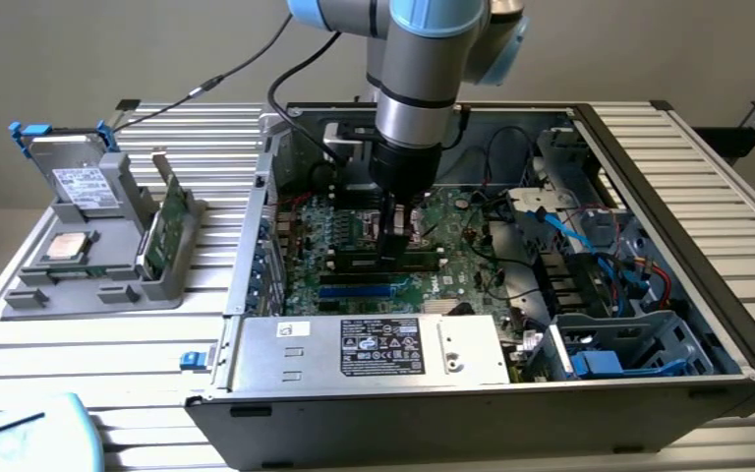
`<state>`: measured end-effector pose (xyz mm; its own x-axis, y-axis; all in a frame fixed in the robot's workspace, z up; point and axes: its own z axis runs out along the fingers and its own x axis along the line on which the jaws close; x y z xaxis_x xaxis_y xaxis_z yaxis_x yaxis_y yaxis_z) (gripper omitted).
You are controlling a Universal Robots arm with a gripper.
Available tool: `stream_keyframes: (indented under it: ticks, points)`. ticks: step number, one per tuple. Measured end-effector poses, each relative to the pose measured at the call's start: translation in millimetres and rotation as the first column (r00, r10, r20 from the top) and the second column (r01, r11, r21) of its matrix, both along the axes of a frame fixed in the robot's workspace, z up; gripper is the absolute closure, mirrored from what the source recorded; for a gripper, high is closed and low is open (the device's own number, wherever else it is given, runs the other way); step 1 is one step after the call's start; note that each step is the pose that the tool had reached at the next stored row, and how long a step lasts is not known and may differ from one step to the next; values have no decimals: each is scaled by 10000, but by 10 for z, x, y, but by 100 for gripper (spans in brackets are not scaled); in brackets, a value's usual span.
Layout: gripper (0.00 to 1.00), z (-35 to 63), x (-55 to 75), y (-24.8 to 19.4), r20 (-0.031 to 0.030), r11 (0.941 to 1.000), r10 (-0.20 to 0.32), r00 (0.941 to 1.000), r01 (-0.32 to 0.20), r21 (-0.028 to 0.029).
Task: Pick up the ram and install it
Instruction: 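Insert the ram into the slot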
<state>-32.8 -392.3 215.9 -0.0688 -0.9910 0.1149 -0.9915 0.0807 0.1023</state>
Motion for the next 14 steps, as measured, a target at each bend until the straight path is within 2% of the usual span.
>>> stream_keyframes:
  ticks: [3,4,5,14]
  points:
    - [47,42,-4,0,0,10000,2,10000,-2,1]
    - [47,77,-5,0,0,10000,3,10000,-3,1]
    - [41,112,-6,0,-1,10000,3,10000,-3,0]
    - [41,452,-9,-12,0,10000,33,10000,-33,0]
